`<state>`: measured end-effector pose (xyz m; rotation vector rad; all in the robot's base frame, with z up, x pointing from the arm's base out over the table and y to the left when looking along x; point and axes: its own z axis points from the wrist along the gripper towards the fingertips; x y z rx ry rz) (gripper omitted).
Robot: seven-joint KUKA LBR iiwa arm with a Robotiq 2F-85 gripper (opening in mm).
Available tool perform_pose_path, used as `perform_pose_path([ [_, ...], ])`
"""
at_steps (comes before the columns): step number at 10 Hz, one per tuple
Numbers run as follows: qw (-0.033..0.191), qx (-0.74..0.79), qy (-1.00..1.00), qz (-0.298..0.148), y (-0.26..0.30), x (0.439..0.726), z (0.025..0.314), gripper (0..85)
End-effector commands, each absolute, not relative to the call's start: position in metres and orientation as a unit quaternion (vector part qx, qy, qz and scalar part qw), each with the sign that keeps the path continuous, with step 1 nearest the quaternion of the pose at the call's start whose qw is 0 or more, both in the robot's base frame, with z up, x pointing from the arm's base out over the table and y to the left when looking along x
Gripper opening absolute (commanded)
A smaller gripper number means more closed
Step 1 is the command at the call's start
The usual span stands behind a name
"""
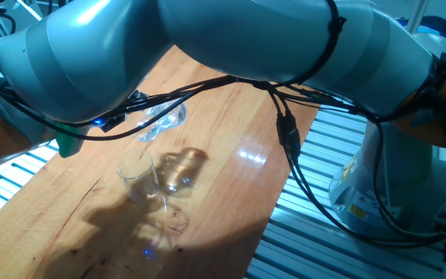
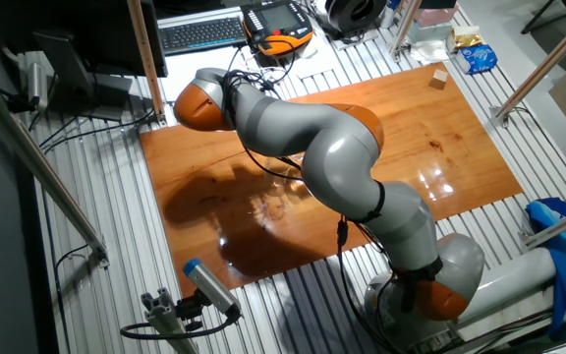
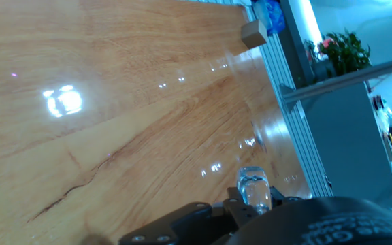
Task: Pour the water from one cup into another empty cup
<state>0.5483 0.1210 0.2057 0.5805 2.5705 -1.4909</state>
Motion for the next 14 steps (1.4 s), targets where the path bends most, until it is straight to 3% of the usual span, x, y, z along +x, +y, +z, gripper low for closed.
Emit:
perform_pose_path([
  [1,0.057,0.192,0.847,-0.492,0.1211,0.5481,0.2056,0.0],
  [14,0.064,0.199,0.833,-0.512,0.1207,0.5468,0.2074,0.0],
])
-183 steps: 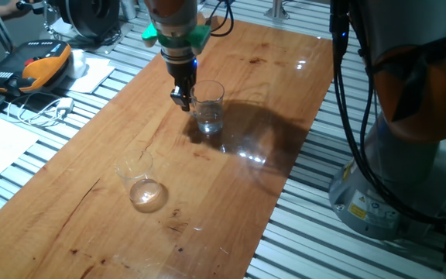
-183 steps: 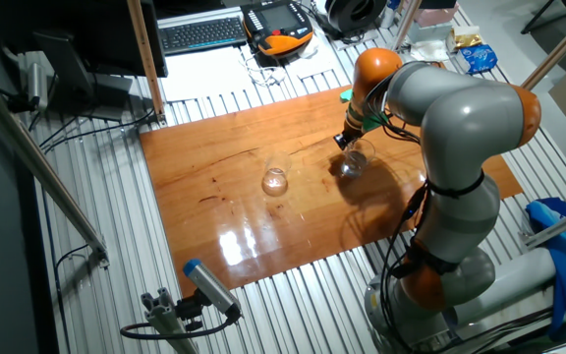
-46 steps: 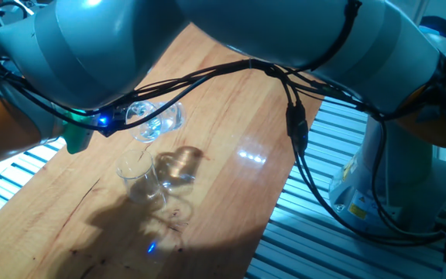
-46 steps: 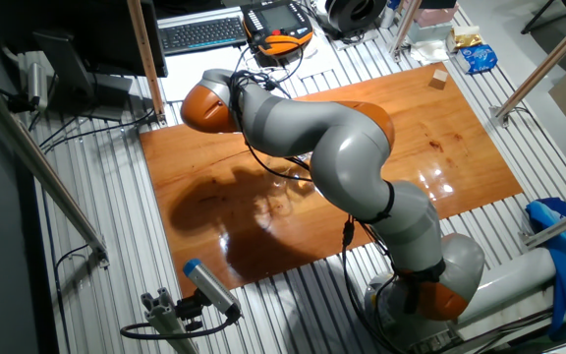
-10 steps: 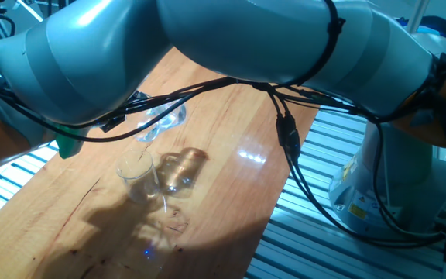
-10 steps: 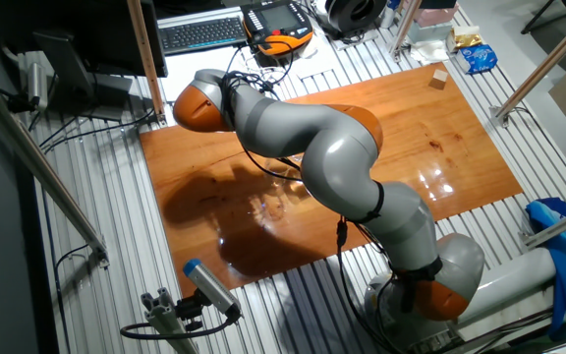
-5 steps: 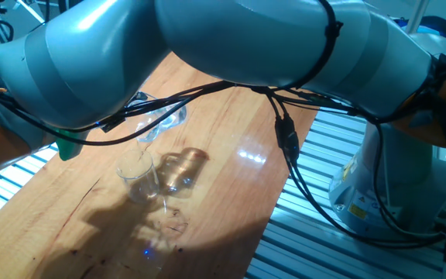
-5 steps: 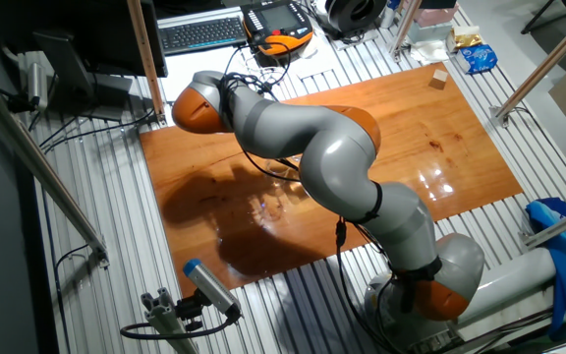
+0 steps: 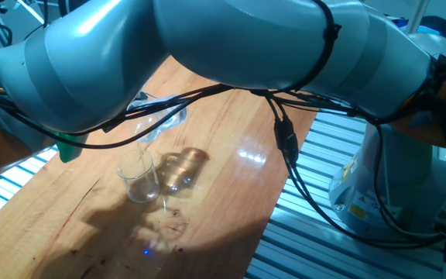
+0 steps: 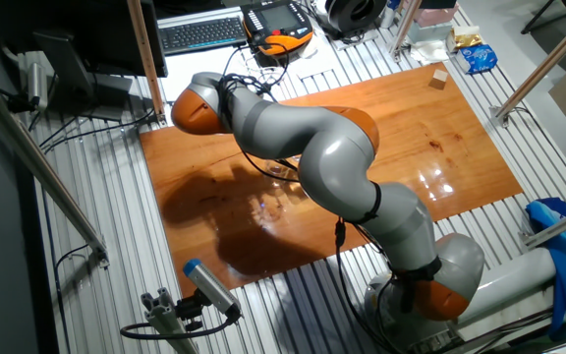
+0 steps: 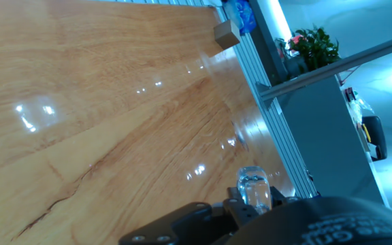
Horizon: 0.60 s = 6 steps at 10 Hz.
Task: Pour the water from one cup into another empty cup
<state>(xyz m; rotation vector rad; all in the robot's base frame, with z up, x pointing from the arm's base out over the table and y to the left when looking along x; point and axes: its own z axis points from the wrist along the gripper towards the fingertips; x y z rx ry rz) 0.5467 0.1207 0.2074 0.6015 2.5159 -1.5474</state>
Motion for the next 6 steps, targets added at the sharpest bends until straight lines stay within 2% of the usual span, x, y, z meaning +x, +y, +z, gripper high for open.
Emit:
perform_pose_path([
  [1,0.065,0.200,0.832,-0.514,0.1206,0.5468,0.2075,0.0],
  [6,0.067,0.201,0.828,-0.519,0.1205,0.5460,0.2085,0.0],
])
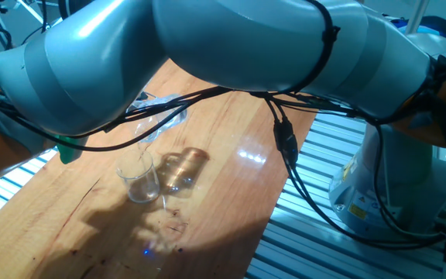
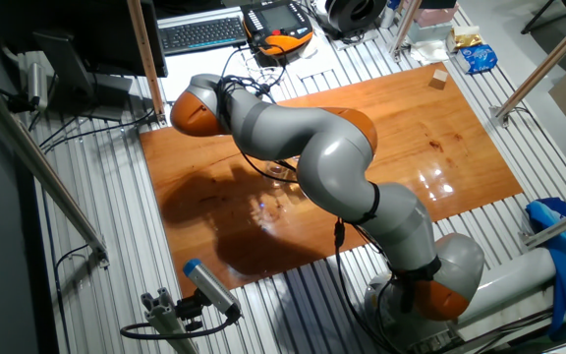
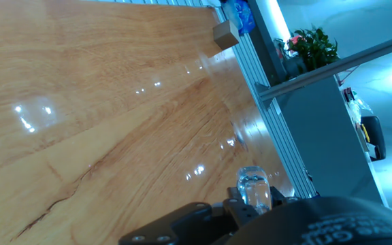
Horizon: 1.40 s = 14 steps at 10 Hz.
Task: Pour the water from one cup into another empty cup
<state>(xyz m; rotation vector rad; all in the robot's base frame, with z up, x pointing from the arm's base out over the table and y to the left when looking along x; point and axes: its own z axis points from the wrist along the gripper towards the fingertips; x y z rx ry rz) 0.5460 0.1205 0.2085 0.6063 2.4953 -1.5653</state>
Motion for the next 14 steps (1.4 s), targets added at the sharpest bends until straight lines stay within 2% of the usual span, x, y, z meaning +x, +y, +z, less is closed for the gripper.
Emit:
perform_pose_path([
  [1,0.068,0.202,0.827,-0.520,0.1204,0.5457,0.2089,0.0],
  [9,0.067,0.200,0.827,-0.521,0.1204,0.5453,0.2093,0.0],
  [14,0.052,0.198,0.846,-0.493,0.1202,0.5471,0.2070,0.0],
])
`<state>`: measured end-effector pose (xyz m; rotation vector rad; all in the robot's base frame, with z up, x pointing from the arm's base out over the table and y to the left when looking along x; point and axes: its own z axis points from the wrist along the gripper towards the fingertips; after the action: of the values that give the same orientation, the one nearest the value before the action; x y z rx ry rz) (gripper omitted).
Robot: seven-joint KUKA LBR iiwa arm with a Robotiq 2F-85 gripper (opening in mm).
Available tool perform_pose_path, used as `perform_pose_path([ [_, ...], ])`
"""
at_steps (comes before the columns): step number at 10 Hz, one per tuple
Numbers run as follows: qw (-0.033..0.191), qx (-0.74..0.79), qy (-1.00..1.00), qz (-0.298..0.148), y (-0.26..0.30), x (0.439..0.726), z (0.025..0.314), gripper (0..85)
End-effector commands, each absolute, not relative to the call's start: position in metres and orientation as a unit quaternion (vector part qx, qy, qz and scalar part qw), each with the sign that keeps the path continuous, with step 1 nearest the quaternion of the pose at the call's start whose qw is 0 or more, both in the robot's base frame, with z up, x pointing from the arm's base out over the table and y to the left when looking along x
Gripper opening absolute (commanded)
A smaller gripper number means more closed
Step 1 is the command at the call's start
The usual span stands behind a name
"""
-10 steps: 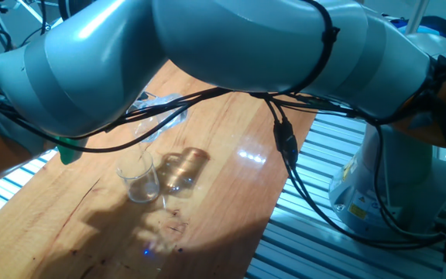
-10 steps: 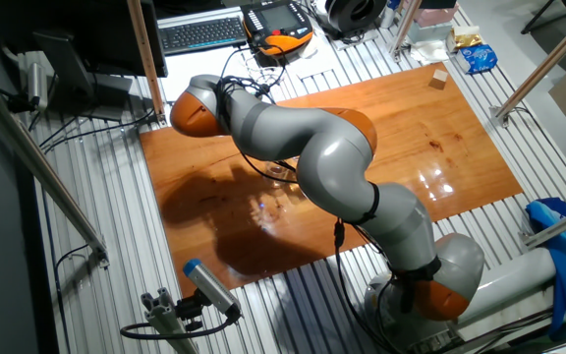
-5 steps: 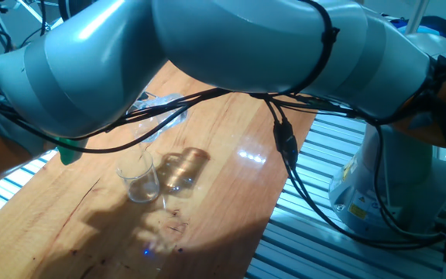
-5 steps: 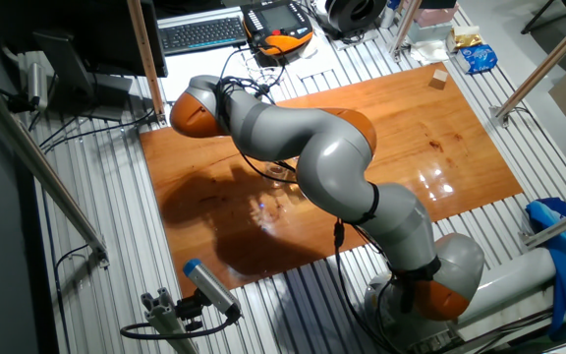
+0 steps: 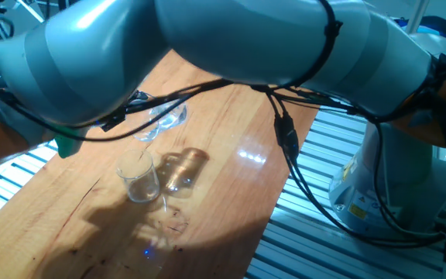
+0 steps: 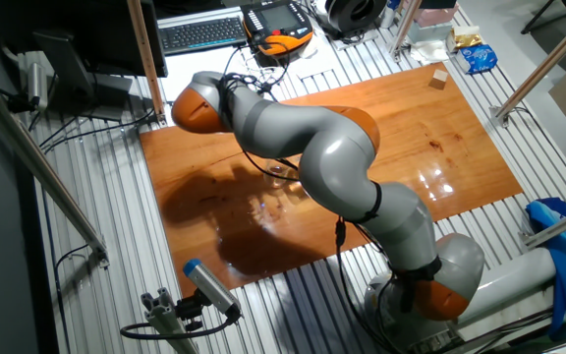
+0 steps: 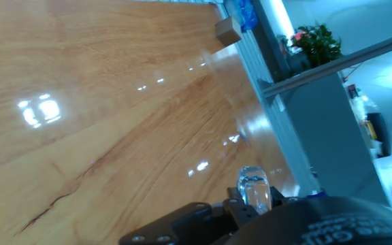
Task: Pour the water from one cup into another empty cup
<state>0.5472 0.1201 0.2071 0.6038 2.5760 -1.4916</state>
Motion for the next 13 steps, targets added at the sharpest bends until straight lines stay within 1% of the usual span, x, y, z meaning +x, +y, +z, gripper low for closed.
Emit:
perform_pose_path([
  [1,0.050,0.197,0.852,-0.482,0.120,0.547,0.207,0.0],
  [4,0.041,0.186,0.876,-0.442,0.117,0.550,0.204,0.0],
  [7,0.039,0.176,0.887,-0.426,0.116,0.552,0.202,0.0],
  [8,0.035,0.172,0.895,-0.411,0.115,0.552,0.202,0.0],
  [13,0.036,0.143,0.920,-0.363,0.105,0.554,0.198,0.0],
])
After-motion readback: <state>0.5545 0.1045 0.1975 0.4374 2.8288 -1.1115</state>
